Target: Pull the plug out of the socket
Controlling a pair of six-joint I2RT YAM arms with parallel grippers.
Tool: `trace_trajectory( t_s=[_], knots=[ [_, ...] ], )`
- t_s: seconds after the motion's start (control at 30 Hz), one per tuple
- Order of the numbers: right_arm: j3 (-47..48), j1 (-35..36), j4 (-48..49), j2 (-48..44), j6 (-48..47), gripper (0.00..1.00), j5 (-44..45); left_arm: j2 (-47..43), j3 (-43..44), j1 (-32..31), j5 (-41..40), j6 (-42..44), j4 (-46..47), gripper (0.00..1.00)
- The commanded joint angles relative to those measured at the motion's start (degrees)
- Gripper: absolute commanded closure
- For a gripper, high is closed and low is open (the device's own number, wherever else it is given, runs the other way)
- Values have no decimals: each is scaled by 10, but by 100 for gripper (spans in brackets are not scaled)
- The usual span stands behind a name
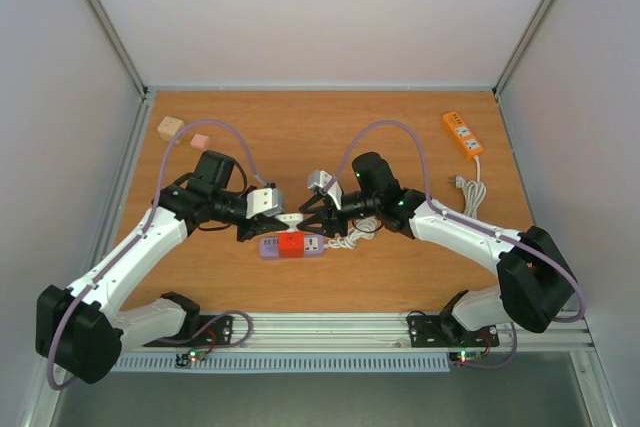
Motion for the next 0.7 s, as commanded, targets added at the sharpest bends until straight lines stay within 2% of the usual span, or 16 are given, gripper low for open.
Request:
trace_trajectory(
  t_s=[0.0,0.3,0.4,0.5,0.67],
  knots=[
    [14,-1,-23,-14,12,56,-18,-3,8,0,30,13,-8,99],
    [19,0,-24,-6,25,67,-47,4,11,0,39,11,-4,98],
    [20,0,-21,-5,28,76,-48,8,13,0,35,10,-5,97],
    [20,0,-28,-3,28,83,-47,7,16,0,14,3,-3,92],
    [21,0,-32,-6,29,88,-46,3,19,0,-16,4,-18,82]
  ],
)
